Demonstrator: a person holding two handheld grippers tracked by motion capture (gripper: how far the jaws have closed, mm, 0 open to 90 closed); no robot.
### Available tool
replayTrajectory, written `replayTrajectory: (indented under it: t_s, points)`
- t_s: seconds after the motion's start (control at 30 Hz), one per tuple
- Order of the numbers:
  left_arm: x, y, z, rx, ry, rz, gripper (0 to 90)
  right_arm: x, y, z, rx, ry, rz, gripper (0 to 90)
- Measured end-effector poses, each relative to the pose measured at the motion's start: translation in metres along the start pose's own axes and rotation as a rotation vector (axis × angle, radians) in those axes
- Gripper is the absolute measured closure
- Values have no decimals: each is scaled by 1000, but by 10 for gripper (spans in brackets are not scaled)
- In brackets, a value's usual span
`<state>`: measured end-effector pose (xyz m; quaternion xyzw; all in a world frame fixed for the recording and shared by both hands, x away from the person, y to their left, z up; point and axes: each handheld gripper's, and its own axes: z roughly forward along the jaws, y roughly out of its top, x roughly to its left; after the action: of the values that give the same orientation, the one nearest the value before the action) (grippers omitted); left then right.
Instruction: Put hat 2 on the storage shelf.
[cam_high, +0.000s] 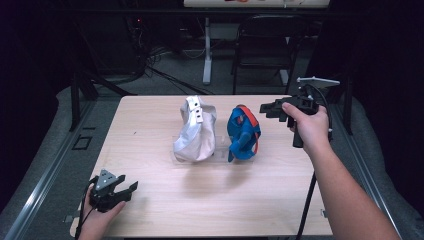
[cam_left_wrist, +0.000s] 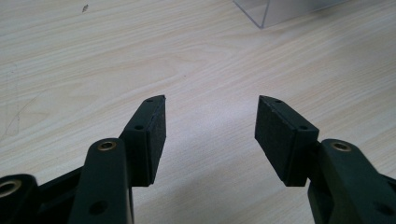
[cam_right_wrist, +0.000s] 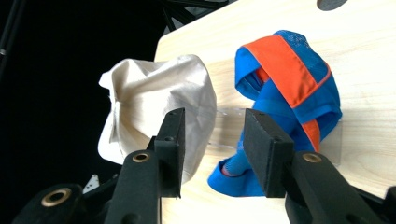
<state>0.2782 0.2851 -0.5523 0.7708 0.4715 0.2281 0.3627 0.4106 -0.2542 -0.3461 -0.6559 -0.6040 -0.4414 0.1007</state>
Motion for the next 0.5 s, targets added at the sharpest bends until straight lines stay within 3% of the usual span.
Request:
replayTrajectory:
  t_s: [0.27,0.5]
  points:
    - [0,0,0,2,2,2,442,-5,-10,-1,0,-26,-22,588]
    - [1,0,0,6,-3,-6,442,-10,-29,-2,-4,-12,-61,574]
